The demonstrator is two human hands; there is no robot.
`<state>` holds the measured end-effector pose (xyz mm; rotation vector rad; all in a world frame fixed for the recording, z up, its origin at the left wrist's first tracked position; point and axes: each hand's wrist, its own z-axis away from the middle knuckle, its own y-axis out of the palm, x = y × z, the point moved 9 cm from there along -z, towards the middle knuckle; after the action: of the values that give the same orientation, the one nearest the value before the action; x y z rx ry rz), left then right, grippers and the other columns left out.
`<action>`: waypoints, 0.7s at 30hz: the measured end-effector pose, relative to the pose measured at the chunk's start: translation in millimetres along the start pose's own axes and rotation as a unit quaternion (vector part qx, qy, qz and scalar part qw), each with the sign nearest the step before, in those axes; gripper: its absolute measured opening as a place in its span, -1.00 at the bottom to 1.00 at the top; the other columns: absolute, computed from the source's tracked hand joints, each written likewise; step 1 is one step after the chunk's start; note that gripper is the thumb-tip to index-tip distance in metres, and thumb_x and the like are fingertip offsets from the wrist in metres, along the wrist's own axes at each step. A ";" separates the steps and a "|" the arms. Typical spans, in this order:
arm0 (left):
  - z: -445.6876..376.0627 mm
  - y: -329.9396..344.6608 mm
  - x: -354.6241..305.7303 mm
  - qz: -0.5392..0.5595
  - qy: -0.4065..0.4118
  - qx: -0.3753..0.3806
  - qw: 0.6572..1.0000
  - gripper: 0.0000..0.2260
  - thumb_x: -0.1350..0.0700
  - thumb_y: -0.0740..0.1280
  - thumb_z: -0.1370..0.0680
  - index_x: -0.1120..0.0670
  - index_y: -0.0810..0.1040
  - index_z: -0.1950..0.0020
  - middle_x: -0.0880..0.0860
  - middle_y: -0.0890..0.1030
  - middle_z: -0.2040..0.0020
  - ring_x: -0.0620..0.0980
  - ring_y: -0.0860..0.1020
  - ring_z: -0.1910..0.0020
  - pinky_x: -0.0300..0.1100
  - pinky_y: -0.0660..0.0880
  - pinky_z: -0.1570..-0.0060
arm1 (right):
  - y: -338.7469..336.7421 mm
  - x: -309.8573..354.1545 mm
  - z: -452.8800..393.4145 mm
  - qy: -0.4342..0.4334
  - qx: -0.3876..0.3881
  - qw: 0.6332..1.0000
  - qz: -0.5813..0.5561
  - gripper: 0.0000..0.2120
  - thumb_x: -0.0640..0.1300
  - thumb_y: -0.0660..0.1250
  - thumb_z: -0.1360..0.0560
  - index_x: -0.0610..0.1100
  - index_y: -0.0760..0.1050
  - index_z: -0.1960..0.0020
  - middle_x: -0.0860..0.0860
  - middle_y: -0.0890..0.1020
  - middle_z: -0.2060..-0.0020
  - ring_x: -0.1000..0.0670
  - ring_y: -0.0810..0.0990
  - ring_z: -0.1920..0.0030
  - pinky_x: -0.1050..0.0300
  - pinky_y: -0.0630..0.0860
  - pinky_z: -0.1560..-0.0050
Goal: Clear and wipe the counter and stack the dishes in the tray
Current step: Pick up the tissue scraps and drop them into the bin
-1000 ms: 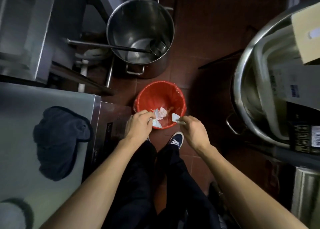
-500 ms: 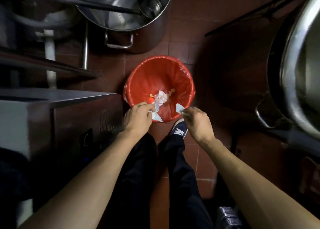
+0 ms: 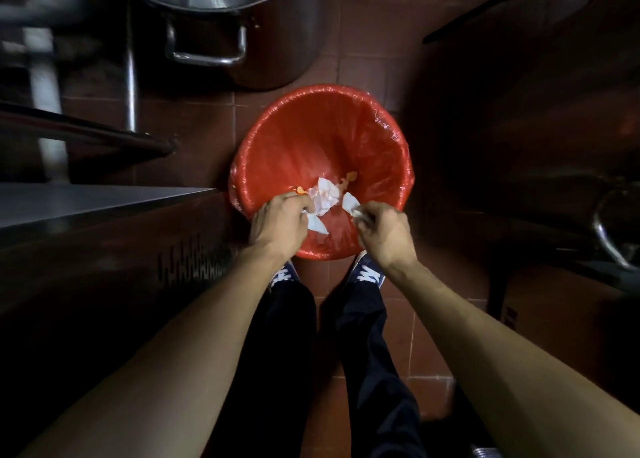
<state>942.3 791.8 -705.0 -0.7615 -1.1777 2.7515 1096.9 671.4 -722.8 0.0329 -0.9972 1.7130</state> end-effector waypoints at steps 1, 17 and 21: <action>-2.7 2.5 1.5 0.000 0.003 -0.002 1.000 -0.80 0.20 0.33 -0.54 -0.08 0.64 -0.02 -0.10 0.63 -0.08 0.12 0.61 0.00 -0.04 0.54 -0.02 | 3.8 -0.1 -3.5 -0.003 0.000 1.000 -0.001 -0.78 -0.20 0.33 -0.53 -0.08 0.61 -0.15 -0.06 0.67 -0.05 -0.05 0.64 -0.04 0.23 0.48 -0.01; -3.0 -2.2 4.6 -0.034 0.000 0.010 0.999 -0.75 0.10 0.30 -0.59 -0.02 0.55 -0.26 -0.02 0.55 -0.26 0.07 0.46 -0.26 0.00 0.45 -0.22 | -5.3 12.2 -7.2 -0.030 0.026 0.999 0.010 -0.65 -0.14 0.30 -0.56 -0.12 0.49 -0.34 -0.08 0.56 -0.28 -0.08 0.51 -0.28 0.12 0.40 -0.29; 10.1 -25.1 -6.6 -0.037 -0.013 0.010 0.999 -0.70 0.06 0.27 -0.60 -0.01 0.51 -0.34 0.01 0.53 -0.30 0.10 0.45 -0.28 0.01 0.41 -0.26 | -28.1 27.3 8.9 -0.011 0.016 0.999 -0.039 -0.64 -0.05 0.33 -0.56 -0.09 0.51 -0.34 -0.06 0.60 -0.26 -0.05 0.54 -0.27 0.06 0.46 -0.32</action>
<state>939.9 801.2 -678.9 -0.6691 -1.1552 2.7165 1104.6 688.4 -687.2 0.1113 -0.9723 1.6607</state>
